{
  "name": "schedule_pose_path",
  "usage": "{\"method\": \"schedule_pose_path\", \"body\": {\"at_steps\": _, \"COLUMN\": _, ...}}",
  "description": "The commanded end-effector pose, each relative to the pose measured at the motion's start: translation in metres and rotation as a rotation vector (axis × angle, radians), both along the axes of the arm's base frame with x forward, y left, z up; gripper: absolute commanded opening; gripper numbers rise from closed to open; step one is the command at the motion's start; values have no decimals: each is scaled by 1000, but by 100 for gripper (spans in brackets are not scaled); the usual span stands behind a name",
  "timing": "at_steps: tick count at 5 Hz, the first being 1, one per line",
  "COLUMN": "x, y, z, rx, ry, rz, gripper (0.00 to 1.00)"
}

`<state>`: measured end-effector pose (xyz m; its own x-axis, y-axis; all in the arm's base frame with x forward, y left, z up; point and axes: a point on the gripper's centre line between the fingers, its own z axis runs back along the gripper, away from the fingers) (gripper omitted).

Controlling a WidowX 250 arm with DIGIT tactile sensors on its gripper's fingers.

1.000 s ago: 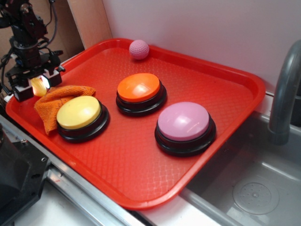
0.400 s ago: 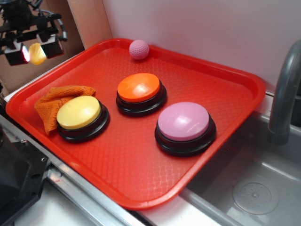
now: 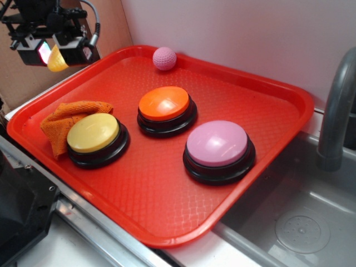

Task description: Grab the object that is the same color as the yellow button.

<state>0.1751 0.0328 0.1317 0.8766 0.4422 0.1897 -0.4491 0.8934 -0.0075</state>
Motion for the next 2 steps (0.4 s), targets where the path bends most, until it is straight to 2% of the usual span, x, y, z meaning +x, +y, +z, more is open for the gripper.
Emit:
{"method": "schedule_pose_path", "body": {"at_steps": 1, "x": -29, "y": -20, "z": 8, "rx": 45, "ry": -26, "rz": -192, "gripper": 0}}
{"method": "schedule_pose_path", "body": {"at_steps": 2, "x": -28, "y": -14, "z": 8, "rx": 39, "ry": -15, "rz": -153, "gripper": 0}}
